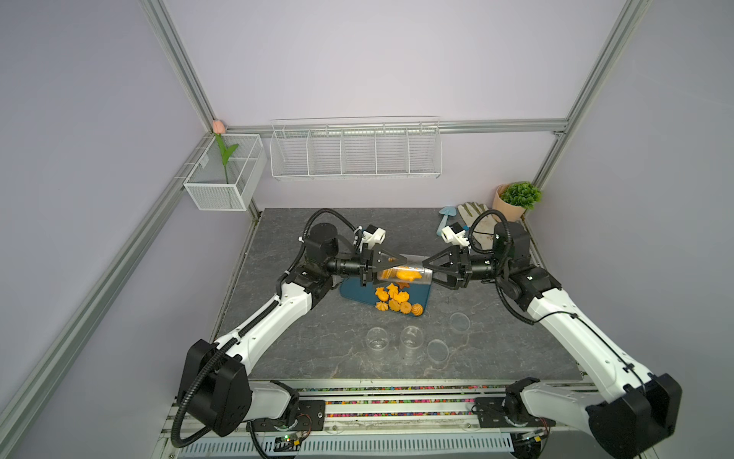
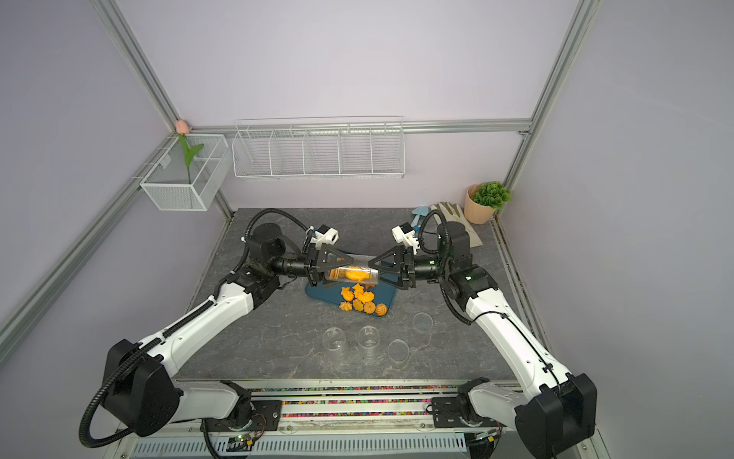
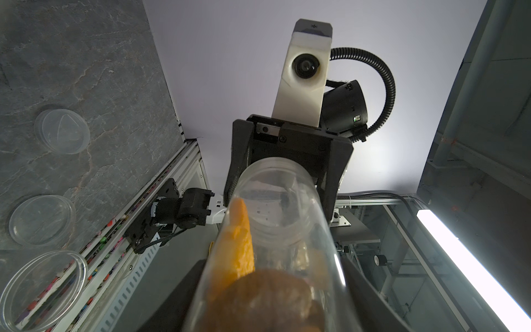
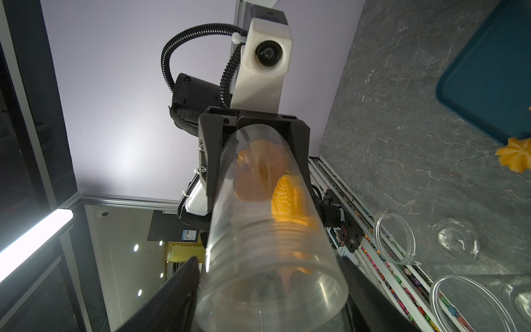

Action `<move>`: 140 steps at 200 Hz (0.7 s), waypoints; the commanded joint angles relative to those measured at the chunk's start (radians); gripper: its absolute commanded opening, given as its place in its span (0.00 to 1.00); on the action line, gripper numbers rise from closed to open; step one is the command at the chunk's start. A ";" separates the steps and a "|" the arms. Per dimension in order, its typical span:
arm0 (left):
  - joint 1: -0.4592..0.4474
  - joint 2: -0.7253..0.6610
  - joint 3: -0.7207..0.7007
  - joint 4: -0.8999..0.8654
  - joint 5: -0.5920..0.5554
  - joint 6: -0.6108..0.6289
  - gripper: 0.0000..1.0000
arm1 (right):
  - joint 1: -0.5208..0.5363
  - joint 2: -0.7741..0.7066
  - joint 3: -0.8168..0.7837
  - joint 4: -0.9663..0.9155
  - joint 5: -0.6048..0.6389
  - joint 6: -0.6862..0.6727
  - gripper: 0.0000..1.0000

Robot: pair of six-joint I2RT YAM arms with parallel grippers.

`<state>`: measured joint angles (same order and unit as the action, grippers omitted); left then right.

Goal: Pour the cookies out of the jar
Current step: Unscrew the lid from the jar.

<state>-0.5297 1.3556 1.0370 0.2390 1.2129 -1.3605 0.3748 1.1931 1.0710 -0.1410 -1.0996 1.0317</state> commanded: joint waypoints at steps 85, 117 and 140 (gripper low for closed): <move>-0.003 0.028 0.051 0.040 -0.001 -0.038 0.61 | 0.007 -0.005 0.032 -0.045 -0.053 -0.386 0.66; -0.003 0.037 0.055 0.062 -0.002 -0.055 0.61 | 0.015 0.009 0.030 -0.061 0.015 -0.609 0.65; -0.003 0.036 0.052 0.060 -0.002 -0.057 0.61 | 0.024 -0.012 0.014 -0.082 0.077 -0.822 0.66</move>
<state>-0.5293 1.3842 1.0481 0.2573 1.2289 -1.3754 0.3714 1.1950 1.0840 -0.2089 -1.0702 0.5369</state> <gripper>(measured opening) 0.634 0.664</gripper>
